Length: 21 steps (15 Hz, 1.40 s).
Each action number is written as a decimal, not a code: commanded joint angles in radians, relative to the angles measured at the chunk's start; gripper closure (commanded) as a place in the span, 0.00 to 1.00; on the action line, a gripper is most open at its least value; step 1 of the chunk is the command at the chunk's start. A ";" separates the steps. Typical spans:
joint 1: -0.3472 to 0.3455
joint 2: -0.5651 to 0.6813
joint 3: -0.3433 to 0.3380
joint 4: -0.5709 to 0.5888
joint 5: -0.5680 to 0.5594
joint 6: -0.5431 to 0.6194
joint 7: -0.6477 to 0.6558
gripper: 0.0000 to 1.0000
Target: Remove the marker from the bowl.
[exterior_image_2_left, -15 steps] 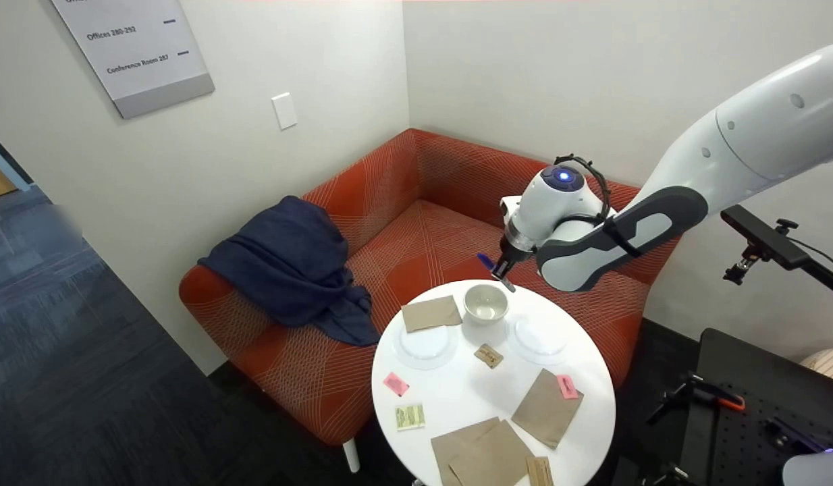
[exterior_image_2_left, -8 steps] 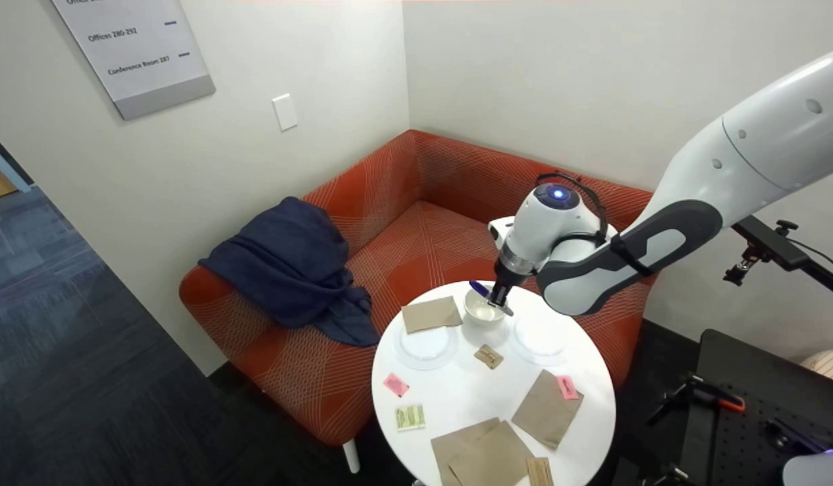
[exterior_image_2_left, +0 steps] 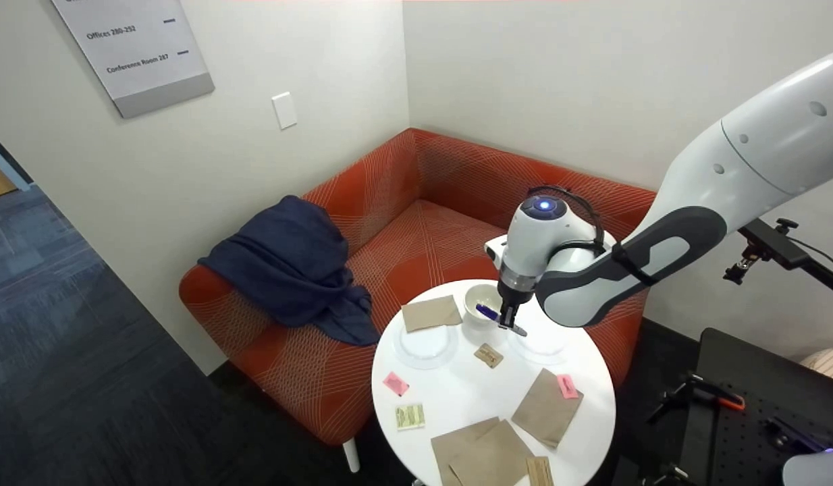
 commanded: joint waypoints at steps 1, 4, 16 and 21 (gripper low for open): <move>-0.009 -0.029 0.024 -0.013 -0.017 -0.077 -0.075 0.94; -0.011 -0.015 0.039 -0.002 -0.023 -0.096 -0.139 0.94; 0.038 0.099 0.045 0.026 -0.095 -0.092 -0.169 0.94; 0.051 0.168 0.049 0.053 -0.125 -0.059 -0.167 0.94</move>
